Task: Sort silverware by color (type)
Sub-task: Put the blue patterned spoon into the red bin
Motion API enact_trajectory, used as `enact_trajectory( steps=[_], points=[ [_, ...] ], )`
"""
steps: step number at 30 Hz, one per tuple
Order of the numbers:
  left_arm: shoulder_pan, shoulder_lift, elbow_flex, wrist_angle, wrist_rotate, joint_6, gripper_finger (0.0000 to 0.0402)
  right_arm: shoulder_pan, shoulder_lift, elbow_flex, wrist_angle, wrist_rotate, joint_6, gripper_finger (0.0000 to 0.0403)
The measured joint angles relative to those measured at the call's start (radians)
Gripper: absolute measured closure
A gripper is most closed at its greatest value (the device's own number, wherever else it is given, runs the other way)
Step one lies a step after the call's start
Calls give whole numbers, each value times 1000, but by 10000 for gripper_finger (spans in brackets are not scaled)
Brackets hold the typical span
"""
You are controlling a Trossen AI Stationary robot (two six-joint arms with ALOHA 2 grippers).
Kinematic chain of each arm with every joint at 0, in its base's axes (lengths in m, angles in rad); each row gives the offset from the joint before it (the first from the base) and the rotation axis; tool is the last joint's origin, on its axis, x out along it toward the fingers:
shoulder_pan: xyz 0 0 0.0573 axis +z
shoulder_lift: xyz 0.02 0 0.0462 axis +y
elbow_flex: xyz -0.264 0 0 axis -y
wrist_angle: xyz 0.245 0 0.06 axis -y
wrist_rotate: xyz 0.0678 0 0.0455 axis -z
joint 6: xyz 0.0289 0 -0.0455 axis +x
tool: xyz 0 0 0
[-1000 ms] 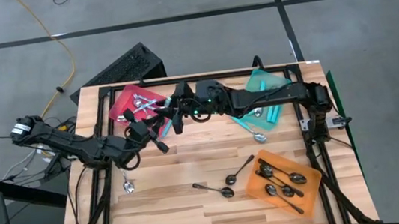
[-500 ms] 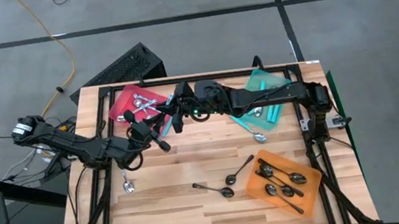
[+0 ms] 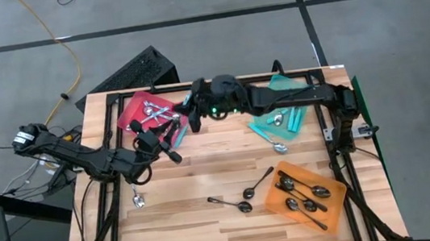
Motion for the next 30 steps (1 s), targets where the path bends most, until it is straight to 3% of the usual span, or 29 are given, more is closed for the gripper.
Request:
enact_trajectory(
  steps=[11, 17, 22, 30],
  points=[
    [60, 3, 0, -45, 120, -111, 337, 12, -5, 0, -17, -68, 12, 362],
    [145, -8, 0, -153, 423, -315, 337, 23, -5, 0, -41, -103, -10, 362],
    [182, -8, 0, -195, 483, -387, 337, 27, -3, -1, -82, -100, -19, 362],
    [174, -7, 0, -198, 576, -380, 395, 29, -3, -1, -112, -108, -30, 362]
  ],
)
